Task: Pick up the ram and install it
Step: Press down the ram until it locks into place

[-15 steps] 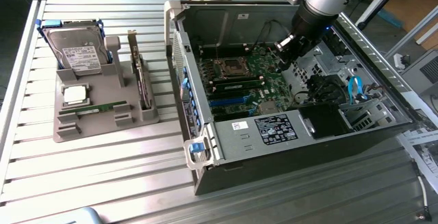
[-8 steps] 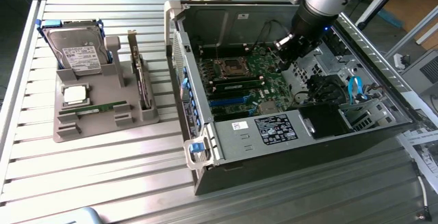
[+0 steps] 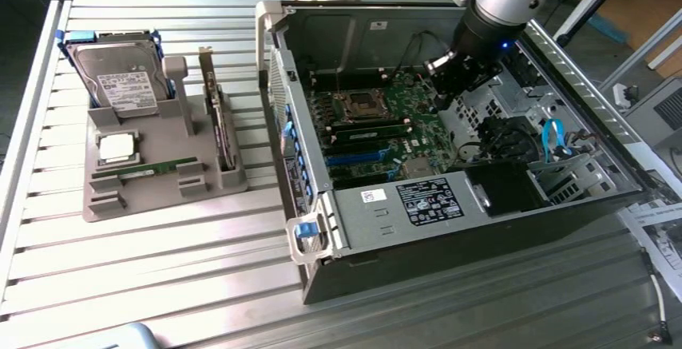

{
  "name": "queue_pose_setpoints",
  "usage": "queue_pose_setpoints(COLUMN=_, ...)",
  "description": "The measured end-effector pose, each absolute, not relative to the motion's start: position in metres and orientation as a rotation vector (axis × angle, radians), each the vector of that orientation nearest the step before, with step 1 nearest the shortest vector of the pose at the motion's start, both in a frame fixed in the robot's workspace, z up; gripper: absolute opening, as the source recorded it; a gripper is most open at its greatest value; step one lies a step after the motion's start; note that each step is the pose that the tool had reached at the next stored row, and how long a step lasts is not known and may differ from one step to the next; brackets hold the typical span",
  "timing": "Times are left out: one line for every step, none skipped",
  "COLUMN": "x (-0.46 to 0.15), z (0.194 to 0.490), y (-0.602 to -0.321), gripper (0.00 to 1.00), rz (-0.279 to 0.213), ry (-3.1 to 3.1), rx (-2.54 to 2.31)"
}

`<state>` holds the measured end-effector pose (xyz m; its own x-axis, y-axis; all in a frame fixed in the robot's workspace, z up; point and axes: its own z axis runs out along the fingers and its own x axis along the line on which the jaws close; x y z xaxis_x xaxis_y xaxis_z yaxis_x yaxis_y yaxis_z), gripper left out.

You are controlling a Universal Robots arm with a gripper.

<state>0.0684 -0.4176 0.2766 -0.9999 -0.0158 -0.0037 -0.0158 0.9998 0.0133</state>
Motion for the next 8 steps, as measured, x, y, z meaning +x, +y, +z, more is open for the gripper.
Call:
queue_pose_setpoints(x=0.0684, z=0.2764, y=-0.4176, gripper=0.11, rz=0.021, ry=3.138, rx=0.024)
queue_pose_setpoints(x=0.0684, z=0.2764, y=-0.4176, gripper=0.11, rz=0.021, ry=3.137, rx=0.044)
queue_pose_setpoints(x=0.0684, z=0.2763, y=-0.4176, gripper=0.11, rz=0.021, ry=3.137, rx=0.053)
queue_pose_setpoints(x=0.0684, z=0.2763, y=-0.4176, gripper=0.11, rz=0.021, ry=3.137, rx=0.053)
queue_pose_setpoints(x=0.0684, z=0.2763, y=-0.4176, gripper=0.11, rz=0.021, ry=3.137, rx=0.053)
queue_pose_setpoints(x=0.0684, z=0.2763, y=-0.4176, gripper=0.11, rz=0.021, ry=3.137, rx=0.053)
queue_pose_setpoints(x=0.0684, z=0.2763, y=-0.4176, gripper=0.11, rz=0.021, ry=3.137, rx=0.053)
queue_pose_setpoints(x=0.0684, z=0.2763, y=-0.4176, gripper=0.11, rz=0.021, ry=3.137, rx=0.053)
